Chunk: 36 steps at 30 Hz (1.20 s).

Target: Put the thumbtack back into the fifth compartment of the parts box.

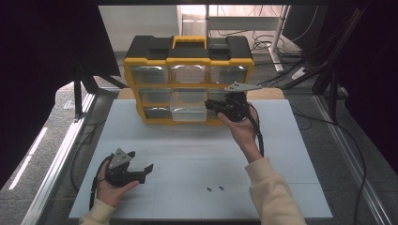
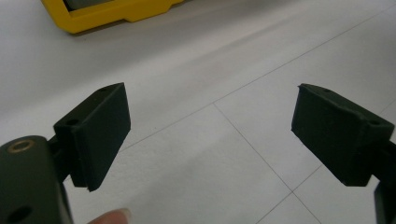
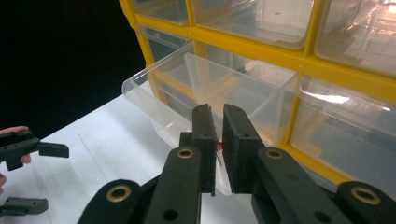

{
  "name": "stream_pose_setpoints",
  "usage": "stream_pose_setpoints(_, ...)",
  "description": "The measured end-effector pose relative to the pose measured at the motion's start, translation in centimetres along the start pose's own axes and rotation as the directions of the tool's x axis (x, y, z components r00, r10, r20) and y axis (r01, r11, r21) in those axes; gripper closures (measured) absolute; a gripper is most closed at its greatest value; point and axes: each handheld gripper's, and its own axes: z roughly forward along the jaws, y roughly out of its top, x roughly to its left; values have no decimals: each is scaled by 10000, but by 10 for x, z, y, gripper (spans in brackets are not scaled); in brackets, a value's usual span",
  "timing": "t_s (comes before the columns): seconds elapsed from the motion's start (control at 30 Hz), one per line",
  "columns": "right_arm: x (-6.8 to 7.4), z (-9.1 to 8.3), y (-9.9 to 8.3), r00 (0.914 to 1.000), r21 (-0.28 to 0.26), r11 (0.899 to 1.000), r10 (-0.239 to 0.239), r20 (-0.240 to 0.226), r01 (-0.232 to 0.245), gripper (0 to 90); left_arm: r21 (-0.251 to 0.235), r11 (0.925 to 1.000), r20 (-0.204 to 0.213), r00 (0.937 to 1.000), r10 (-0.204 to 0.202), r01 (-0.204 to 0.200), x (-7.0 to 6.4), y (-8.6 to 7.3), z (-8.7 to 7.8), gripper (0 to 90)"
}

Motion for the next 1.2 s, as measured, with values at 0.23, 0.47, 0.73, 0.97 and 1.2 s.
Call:
stream_pose_setpoints(0.23,-1,11,9,10000,-88,10000,-35,-17,35,835,-15,10000,-17,10000,-13,13,0,0,0,122)
stream_pose_setpoints(0.47,2,27,15,9997,106,9997,-233,95,232,834,-4,10000,-24,10000,-17,17,1,0,0,123)
stream_pose_setpoints(0.73,2,40,23,9994,179,9994,-283,190,279,833,15,10000,-55,10000,-43,43,1,0,0,123)
stream_pose_setpoints(0.97,3,50,27,9982,209,9986,-497,330,490,636,20,10000,-74,9999,-70,70,2,-1,0,124)
stream_pose_setpoints(1.2,4,37,23,9980,121,9991,-411,474,406,359,44,10000,-111,9999,-83,83,2,-1,1,124)
